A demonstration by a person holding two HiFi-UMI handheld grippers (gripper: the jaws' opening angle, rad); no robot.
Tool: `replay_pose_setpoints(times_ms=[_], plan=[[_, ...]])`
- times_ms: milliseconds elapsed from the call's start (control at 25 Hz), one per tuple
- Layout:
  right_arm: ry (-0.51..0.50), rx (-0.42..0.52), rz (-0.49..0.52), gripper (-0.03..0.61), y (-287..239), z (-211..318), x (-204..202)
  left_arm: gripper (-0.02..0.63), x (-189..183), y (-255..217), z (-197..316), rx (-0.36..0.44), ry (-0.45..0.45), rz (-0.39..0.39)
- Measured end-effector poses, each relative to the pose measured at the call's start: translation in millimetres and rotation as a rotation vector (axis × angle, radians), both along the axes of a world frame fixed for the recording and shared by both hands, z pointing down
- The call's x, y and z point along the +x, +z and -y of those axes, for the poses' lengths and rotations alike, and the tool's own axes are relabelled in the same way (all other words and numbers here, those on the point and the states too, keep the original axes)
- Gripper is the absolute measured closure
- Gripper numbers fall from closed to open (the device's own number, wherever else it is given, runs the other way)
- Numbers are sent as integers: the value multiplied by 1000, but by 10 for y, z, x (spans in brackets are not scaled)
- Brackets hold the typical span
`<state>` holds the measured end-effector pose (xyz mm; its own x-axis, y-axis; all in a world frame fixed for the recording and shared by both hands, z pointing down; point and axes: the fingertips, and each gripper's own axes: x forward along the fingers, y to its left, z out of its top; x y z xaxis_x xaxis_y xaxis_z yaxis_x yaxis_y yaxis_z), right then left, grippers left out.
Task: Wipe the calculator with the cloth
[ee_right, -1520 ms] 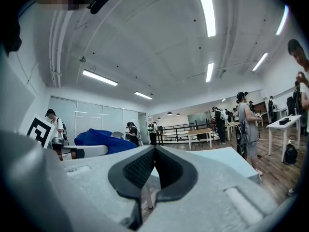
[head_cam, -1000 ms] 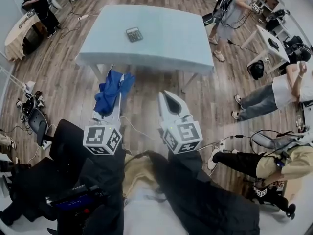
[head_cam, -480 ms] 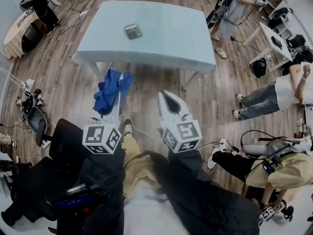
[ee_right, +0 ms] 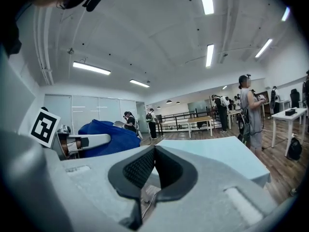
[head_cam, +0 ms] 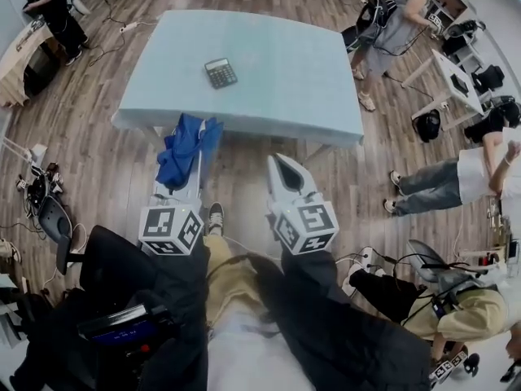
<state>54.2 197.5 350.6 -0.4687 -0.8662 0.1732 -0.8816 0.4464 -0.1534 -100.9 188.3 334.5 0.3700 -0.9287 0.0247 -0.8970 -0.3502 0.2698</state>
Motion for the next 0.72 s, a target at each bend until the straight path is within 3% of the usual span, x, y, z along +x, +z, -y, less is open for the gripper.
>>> replay_pose_setpoints(times_ms=[440, 720], plan=[[55, -31, 3, 580, -44, 1582, -303, 545, -377, 26, 1507, -37, 41, -6], [80, -48, -1, 580, -15, 2147, -396, 545, -430, 67, 2133, -61, 75, -7]])
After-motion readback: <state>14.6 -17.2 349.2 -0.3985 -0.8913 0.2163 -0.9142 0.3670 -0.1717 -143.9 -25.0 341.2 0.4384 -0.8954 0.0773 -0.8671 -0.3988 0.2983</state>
